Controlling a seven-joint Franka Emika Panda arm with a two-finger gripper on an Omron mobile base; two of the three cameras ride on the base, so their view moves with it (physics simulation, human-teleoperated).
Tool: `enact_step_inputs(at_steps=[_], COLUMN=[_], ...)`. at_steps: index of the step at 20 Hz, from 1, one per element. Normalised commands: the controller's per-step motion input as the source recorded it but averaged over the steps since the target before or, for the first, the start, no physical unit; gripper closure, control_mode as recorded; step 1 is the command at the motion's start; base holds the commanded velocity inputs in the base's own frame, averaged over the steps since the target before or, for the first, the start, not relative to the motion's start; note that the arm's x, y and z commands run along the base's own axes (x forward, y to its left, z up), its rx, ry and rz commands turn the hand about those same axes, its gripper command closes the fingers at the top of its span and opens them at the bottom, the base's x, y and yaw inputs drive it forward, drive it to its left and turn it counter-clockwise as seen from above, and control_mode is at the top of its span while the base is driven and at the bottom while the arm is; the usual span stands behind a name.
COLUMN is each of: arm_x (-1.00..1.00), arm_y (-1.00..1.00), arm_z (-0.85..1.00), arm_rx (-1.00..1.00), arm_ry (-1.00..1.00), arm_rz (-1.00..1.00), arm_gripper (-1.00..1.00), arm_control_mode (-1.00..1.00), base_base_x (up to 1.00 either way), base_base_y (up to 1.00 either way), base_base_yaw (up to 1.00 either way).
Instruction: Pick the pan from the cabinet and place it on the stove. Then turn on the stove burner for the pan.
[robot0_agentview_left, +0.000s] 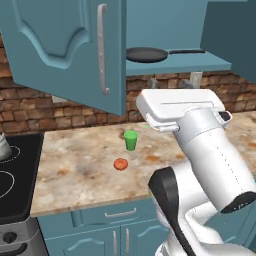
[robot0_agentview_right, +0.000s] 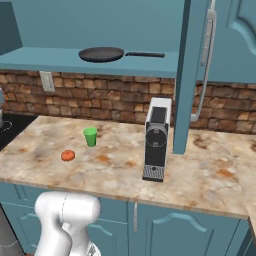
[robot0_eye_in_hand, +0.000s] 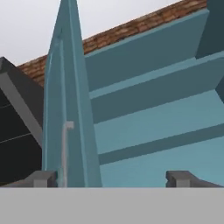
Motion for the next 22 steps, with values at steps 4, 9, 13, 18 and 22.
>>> enact_step_inputs(at_steps=[4,9,13,18,22], arm_x=[0.01,0.42,0.75,0.90,0.98], arm_y=[-0.91,-0.42,-0.16,-0.02,0.09], arm_z=[0.05,-0.28,-0.42,-0.08,-0.05], arm_rx=[0.19,0.12,0.20,0.21,0.18], arm_ry=[0.11,0.14,0.10,0.20,0.23], arm_rz=[0.20,0.34,0.38,0.28,0.22], arm_gripper=[-1.00,-1.00,-1.00,-1.00,-1.00], arm_control_mode=[-1.00,-1.00,-1.00,-1.00,-1.00], base_base_x=[0.00,0.00,0.00,0.00,0.00], base_base_y=[0.00,0.00,0.00,0.00,0.00], base_base_yaw=[0.00,0.00,0.00,0.00,0.00])
